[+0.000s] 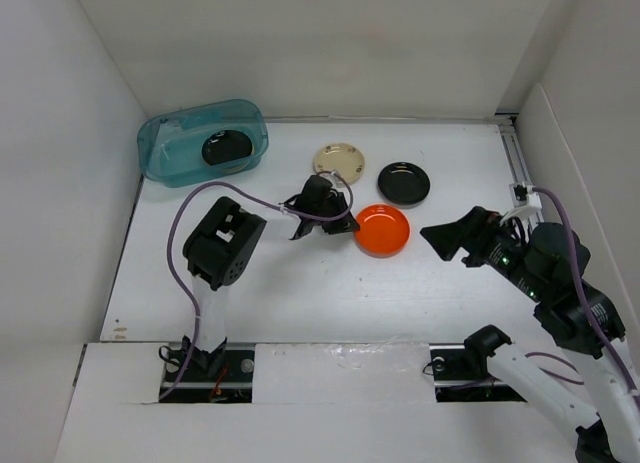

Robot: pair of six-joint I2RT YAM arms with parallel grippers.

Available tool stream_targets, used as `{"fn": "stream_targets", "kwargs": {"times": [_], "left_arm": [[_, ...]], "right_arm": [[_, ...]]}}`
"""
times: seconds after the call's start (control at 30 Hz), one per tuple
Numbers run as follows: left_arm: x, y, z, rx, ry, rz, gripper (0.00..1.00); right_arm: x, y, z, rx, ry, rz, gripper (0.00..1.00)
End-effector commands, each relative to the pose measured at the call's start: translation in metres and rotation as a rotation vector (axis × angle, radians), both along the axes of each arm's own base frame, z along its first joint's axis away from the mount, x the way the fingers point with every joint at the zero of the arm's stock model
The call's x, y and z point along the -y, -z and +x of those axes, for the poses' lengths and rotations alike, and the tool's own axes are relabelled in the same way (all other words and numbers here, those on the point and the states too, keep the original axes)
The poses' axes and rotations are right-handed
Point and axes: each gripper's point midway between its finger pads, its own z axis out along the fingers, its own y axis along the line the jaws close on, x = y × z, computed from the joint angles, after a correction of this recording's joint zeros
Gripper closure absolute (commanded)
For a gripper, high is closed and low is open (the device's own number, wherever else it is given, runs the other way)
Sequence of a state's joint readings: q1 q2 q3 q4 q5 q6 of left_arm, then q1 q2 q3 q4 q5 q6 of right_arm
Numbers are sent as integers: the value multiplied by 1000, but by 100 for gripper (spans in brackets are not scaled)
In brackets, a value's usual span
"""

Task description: Place the plates into the plastic bin on the countertop

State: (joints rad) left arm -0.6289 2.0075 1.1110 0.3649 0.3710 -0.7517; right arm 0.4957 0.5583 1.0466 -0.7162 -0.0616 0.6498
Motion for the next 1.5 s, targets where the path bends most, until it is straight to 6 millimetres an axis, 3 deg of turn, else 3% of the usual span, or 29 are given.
{"fn": "stream_targets", "kwargs": {"times": [0.0, 0.03, 0.07, 0.17, 0.2, 0.3, 0.33, 0.43, 0.47, 0.53, 0.57, 0.6, 0.67, 0.7, 0.73, 0.8, 0.83, 0.87, 0.9, 0.93, 0.97, 1.0, 1.03, 1.07, 1.1, 1.13, 1.2, 1.23, 1.47], "left_arm": [[-16, 35, -4, -72, -43, 112, 91], [-15, 33, -3, -73, -43, 113, 100], [-16, 34, -4, -80, -42, 119, 100], [-12, 11, -6, -70, -42, 72, 100], [-14, -17, 2, -32, -64, 30, 100], [-32, -54, 6, -10, -100, -4, 100], [-44, -89, 15, 45, -131, -42, 100], [-80, -135, 25, 106, -215, -53, 100], [-103, -154, 43, 137, -285, -58, 100], [-133, -173, 53, 146, -355, -58, 100], [-164, -177, 68, 140, -420, -58, 100], [-180, -193, 77, 165, -460, -67, 100], [-214, -199, 89, 160, -546, -48, 100], [-245, -215, 105, 187, -622, -47, 100], [-260, -220, 112, 190, -654, -44, 100], [-304, -214, 128, 172, -773, 16, 100], [-318, -227, 137, 200, -814, 23, 100], [-331, -225, 143, 194, -849, 41, 100], [-341, -210, 153, 159, -868, 57, 100], [-356, -220, 164, 177, -896, 52, 100], [-361, -217, 171, 174, -918, 69, 100], [-367, -190, 182, 117, -936, 108, 100], [-376, -180, 189, 94, -953, 139, 100], [-385, -194, 202, 119, -974, 137, 100], [-386, -188, 208, 105, -973, 142, 100], [-391, -168, 217, 74, -994, 162, 100], [-398, -169, 227, 79, -1004, 160, 100], [-396, -151, 228, 24, -1001, 164, 100], [-418, -135, 222, -33, -1104, 198, 100]], "right_arm": [[8, -16, -2, 62, 27, 8, 1], [8, -16, -2, 62, 27, 8, 1], [8, -12, -1, 54, 27, 4, 1], [8, -12, -1, 54, 27, 4, 1], [8, -12, -1, 54, 27, 4, 1], [8, -12, -1, 54, 27, 4, 1], [8, -12, -1, 54, 27, 4, 1], [7, -15, 0, 62, 27, 8, 1], [7, -10, 1, 53, 27, 3, 1], [4, -13, 2, 69, 17, 14, 1], [1, -10, 3, 66, 6, 15, 1], [0, -10, 5, 72, 6, 19, 1], [-4, -9, 9, 65, -6, 17, 1], [-7, -9, 7, 63, -24, 20, 1], [-7, -11, 7, 71, -24, 25, 1], [-8, -9, 9, 63, -24, 20, 1], [-8, -9, 9, 68, -26, 13, 1], [-8, -9, 9, 68, -26, 13, 1], [-8, -9, 9, 68, -26, 13, 1], [-8, -9, 9, 68, -26, 13, 1], [-7, -9, 9, 73, -27, 5, 1], [-7, -9, 9, 73, -27, 5, 1], [-6, -11, 7, 82, -27, 10, 1], [-5, -7, 9, 75, -19, 4, 1], [-5, -7, 9, 75, -18, 4, 1], [-5, -7, 9, 75, -18, 4, 1], [-4, -7, 6, 76, -18, 5, 1], [-4, -3, 7, 68, -19, 1, 1], [-2, 1, 6, 62, -8, -5, 1]]}}
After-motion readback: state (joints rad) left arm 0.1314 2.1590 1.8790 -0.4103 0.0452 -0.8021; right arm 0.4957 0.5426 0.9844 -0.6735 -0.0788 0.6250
